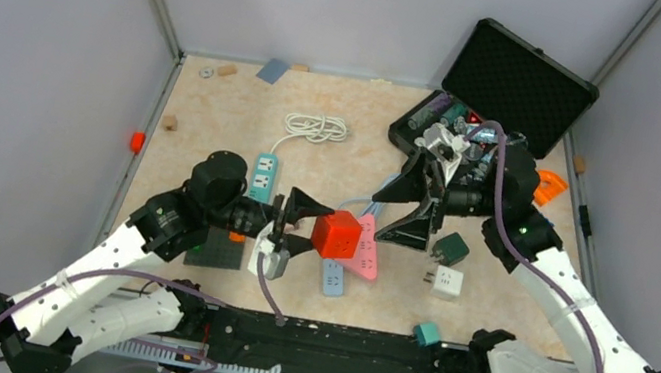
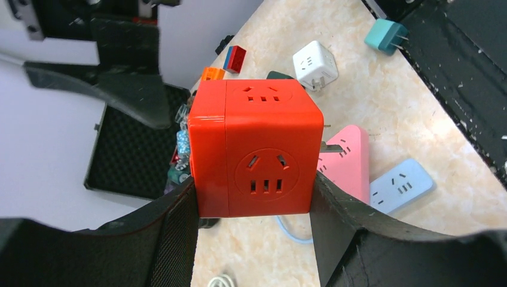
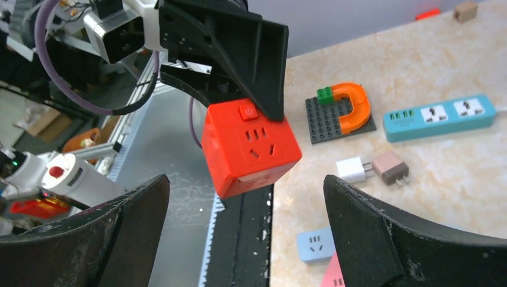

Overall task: Insert the plug
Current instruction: Pick up the plug from the center of the board.

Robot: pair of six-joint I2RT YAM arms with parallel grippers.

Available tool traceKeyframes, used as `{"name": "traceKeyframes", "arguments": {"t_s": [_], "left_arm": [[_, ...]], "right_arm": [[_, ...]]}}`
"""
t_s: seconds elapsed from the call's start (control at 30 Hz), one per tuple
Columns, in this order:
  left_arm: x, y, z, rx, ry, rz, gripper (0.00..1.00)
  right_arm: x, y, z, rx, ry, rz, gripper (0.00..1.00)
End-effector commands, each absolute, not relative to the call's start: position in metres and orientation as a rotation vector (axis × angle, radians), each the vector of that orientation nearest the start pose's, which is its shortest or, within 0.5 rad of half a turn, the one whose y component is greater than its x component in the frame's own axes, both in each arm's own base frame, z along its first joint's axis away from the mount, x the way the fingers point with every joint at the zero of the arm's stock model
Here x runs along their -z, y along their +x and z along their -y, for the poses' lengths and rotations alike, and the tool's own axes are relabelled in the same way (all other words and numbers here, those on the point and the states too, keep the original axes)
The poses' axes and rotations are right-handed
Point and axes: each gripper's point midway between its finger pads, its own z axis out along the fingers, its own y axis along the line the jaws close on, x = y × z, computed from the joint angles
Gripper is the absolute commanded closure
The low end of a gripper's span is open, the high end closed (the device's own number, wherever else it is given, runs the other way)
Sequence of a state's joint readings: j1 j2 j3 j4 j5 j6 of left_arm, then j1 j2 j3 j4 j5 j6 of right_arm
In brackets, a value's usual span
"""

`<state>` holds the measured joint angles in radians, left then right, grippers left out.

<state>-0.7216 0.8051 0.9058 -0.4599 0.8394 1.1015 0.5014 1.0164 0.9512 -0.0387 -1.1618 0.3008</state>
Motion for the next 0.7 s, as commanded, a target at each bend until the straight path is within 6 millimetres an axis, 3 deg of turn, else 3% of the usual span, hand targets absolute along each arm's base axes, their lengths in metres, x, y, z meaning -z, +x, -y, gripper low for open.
{"name": "traceKeyframes", "arguments": {"t_s": [0.0,0.13,0.33,0.67], "left_arm": [[-0.317,0.123,0.258,0.400,1.778,-0.422,1.00],[-0.318,0.116,0.257,0.373,1.830,-0.366,1.00],[-0.314,0.115,0.255,0.347,1.885,-0.356,1.00],[-0.300,0.110,0.255,0.356,1.983,-0.344,1.00]], "right_arm": [[-0.346,0.138,-0.276,-1.473,-1.292,-1.311,0.04],[-0.352,0.132,-0.285,-1.421,-1.388,-1.189,0.04],[-0.342,0.131,-0.299,-1.429,-1.470,-1.258,0.04],[-0.328,0.106,-0.329,-1.478,-1.630,-1.302,0.04]]}}
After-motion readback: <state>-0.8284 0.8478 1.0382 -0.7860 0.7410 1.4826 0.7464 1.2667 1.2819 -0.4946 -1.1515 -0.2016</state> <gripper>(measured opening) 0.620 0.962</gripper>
